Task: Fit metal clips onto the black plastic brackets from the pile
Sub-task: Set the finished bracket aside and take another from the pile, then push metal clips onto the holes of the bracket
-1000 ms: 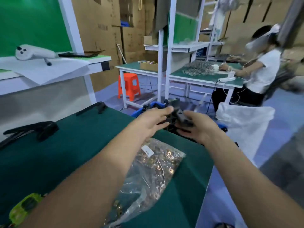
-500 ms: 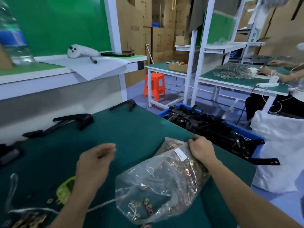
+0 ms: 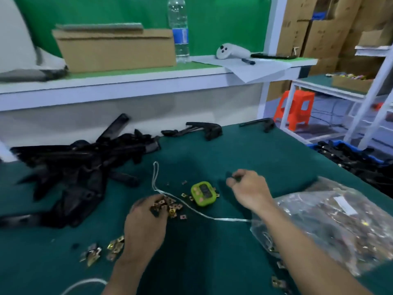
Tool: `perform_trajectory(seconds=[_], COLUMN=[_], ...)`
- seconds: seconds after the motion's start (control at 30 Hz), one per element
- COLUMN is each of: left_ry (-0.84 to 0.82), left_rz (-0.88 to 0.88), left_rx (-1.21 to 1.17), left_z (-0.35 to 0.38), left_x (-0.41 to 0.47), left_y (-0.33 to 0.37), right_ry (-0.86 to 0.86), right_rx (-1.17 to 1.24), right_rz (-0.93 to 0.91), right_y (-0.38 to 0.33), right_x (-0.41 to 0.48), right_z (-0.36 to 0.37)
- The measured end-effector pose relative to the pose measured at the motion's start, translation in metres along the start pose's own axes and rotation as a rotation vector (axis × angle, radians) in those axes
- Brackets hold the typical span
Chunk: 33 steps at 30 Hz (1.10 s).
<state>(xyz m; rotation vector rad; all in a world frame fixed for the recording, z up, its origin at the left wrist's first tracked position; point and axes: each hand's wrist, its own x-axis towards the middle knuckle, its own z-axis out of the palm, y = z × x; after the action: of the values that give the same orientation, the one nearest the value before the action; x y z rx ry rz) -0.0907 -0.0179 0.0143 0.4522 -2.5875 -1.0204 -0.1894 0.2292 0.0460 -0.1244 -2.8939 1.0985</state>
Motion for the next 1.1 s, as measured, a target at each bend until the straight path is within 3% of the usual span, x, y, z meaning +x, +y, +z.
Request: perform_trajectory(seconds=[0.23, 0.53, 0.6, 0.73, 0.8, 0.93, 1.1], left_ry=[-0.097, 0.023, 0.026, -0.166, -0.182, -0.147, 0.081], left_rz=[-0.024, 0.044, 0.041, 0.123, 0.150, 0.124, 0.001], left_rx=[0.200, 0.197, 0.104, 0.049, 0.022, 0.019, 0.062], left_z=[-0.045, -0.054, -0.054, -0.050, -0.048, -0.048, -0.052], left_x=[-0.006, 0.003, 0.004, 0.006, 0.008, 0.007, -0.003], left_y=[-0.072, -0.076, -0.077, -0.078, -0.076, -0.076, -0.065], right_ry=[-0.165, -0.497, -0.480, -0.455, -0.356, -0.109, -0.043], right_rx=[0.107, -0.135, -0.175, -0.246, -0.369, -0.442, -0.343], right_rz=[-0.214, -0.457, -0.464, -0.464, -0.515, -0.510, -0.421], right_y=[-0.088, -0.207, -0.222, -0.232, -0.229, -0.217, -0.175], right_x=[-0.003, 0.022, 0.024, 0.019, 0.018, 0.021, 0.017], right_z=[0.088, 0.182, 0.203, 0.231, 0.234, 0.202, 0.128])
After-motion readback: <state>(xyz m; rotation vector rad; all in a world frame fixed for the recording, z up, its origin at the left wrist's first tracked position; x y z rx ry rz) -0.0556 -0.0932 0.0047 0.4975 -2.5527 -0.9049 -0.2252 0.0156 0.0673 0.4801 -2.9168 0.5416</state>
